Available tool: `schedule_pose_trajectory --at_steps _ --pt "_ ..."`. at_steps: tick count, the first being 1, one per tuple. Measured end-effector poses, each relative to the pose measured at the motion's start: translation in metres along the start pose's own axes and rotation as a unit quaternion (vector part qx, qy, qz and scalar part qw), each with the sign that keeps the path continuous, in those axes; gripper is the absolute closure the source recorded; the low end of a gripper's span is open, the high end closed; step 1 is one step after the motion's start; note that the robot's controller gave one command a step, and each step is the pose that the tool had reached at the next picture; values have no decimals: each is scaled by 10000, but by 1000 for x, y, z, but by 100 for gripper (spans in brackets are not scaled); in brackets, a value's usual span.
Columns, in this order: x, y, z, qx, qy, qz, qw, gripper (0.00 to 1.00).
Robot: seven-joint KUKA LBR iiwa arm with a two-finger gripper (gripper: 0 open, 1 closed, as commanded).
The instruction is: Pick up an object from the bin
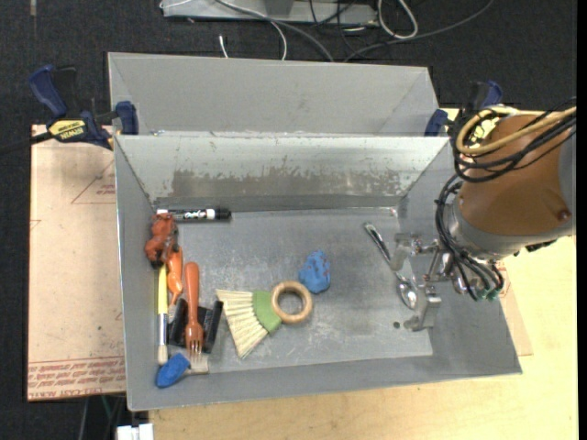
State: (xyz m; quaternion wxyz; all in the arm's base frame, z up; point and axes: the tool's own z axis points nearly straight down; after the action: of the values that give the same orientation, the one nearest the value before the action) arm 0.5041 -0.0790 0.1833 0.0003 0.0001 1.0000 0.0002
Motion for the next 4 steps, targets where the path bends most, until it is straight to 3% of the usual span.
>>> schedule_pose_trajectory --at_steps 1,2,3,4 --pt "-26 70 56 -2 -10 -765 9971 0" --pt "-35 7 59 0 -15 -390 9992 0" --pt "-68 87 67 -17 -11 -2108 9775 0" --pt "-81 77 101 8 -22 -2492 9684 0"
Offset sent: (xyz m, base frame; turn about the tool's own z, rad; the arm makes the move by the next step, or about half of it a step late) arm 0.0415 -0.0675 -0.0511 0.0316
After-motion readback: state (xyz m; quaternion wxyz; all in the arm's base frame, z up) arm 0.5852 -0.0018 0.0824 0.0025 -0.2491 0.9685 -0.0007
